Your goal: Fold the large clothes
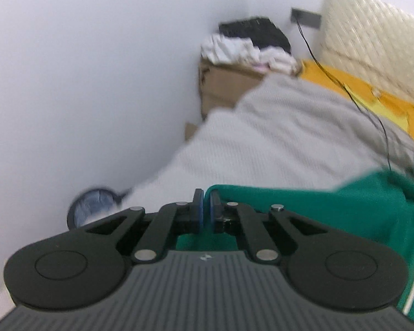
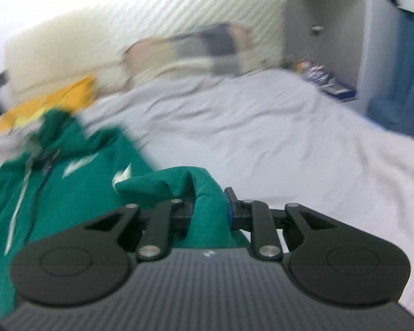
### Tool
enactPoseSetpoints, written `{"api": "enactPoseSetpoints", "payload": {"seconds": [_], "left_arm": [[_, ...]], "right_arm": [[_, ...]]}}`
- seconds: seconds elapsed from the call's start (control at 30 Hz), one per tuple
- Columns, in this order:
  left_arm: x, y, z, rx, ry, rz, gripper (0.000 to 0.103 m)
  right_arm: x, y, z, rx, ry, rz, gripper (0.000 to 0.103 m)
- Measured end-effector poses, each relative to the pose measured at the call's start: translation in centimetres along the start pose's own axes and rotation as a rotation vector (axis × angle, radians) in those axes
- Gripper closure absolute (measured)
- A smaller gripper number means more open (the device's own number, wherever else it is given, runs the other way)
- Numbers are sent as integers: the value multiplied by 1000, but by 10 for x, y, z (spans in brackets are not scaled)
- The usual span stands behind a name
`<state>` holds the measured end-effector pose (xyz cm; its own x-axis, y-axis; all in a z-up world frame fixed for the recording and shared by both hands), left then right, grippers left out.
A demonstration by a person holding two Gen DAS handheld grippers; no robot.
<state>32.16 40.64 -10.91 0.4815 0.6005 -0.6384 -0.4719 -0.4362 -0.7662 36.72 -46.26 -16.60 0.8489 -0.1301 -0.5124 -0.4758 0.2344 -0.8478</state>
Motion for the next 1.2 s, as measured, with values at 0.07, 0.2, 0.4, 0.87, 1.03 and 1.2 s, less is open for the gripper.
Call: {"api": "enactPoseSetpoints", "payload": {"seconds": [0.07, 0.2, 0.4, 0.87, 1.03, 1.2], "left_arm": [[13, -28, -2, 3, -30, -31, 98], [54, -61, -15, 21, -110, -53, 98], [133, -48, -19, 36, -194, -4, 98], [168, 11, -26, -12, -56, 109, 30], [120, 30, -42, -100, 107, 144, 25], [58, 44, -63, -48, 197, 128, 25]], "right_arm": [[15, -27, -31, 32, 50, -22, 81], [59, -59, -95, 117, 169, -38, 81], [139, -36, -173, 250, 299, 28, 94], [177, 30, -184, 310, 287, 93, 92], [130, 12, -132, 275, 220, 15, 92], [71, 7, -52, 237, 61, 5, 92]]}}
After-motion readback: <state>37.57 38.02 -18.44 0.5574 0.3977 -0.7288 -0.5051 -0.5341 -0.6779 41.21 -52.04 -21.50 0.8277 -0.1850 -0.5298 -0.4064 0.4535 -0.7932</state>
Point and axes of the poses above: each gripper's, at about its wrist camera, not at the fingertips, and x roughly the way its jaws point, z to its left, y to its underside, the point moved 10 cm from there along x, roughly the way its jaws point, and after that the axes turned 5 degrees about x, right-handed, at the moved point
